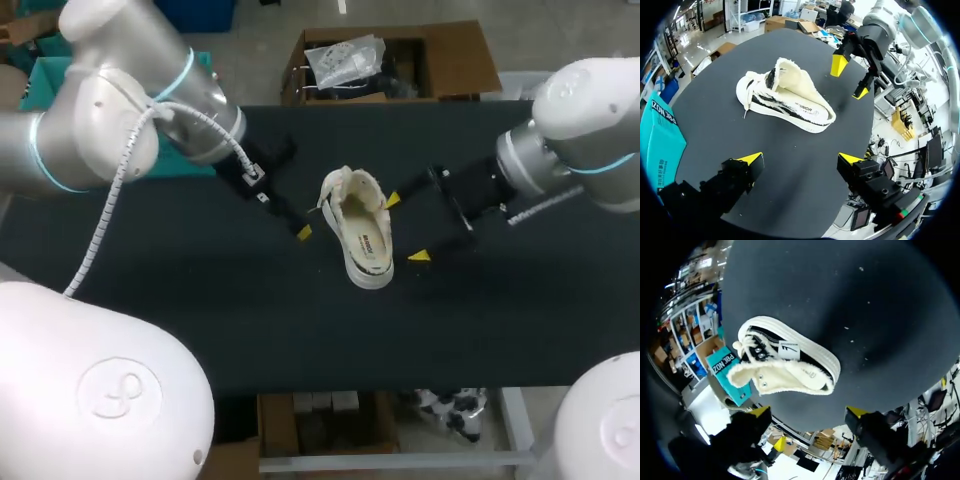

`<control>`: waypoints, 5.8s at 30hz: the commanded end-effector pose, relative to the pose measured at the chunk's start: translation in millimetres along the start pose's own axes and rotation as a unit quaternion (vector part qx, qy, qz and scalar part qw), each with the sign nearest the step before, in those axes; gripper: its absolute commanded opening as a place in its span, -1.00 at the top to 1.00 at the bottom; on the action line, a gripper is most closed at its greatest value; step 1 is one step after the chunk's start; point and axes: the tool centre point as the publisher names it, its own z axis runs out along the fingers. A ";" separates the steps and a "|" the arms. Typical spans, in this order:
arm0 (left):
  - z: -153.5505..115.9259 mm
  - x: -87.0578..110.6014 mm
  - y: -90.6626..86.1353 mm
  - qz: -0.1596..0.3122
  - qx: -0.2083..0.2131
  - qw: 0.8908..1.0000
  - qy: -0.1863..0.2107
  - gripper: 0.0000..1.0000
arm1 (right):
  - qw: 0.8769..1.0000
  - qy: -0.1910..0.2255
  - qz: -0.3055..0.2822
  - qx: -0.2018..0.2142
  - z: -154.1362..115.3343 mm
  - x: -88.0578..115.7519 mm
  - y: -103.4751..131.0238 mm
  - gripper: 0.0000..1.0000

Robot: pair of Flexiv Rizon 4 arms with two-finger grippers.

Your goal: Open the shoe tongue, take the insole out of the shoe, put the insole back into the shoe, and pack the shoe into the shoebox

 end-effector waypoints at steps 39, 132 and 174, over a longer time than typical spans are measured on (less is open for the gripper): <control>90.7 -9.3 -58.4 -0.454 -0.067 0.873 -0.163 0.36 | 0.872 -0.265 -0.410 -0.039 -94.3 -36.4 12.9 -1.00; -258.6 -476.8 -31.2 0.117 0.090 0.950 -0.276 1.00 | 0.579 -0.369 -0.726 -0.038 -157.1 -47.5 29.7 -1.00; -177.6 -483.7 34.0 0.138 -0.029 0.966 -0.218 -1.00 | 0.579 -0.369 -0.726 -0.038 -157.1 -47.5 29.7 -1.00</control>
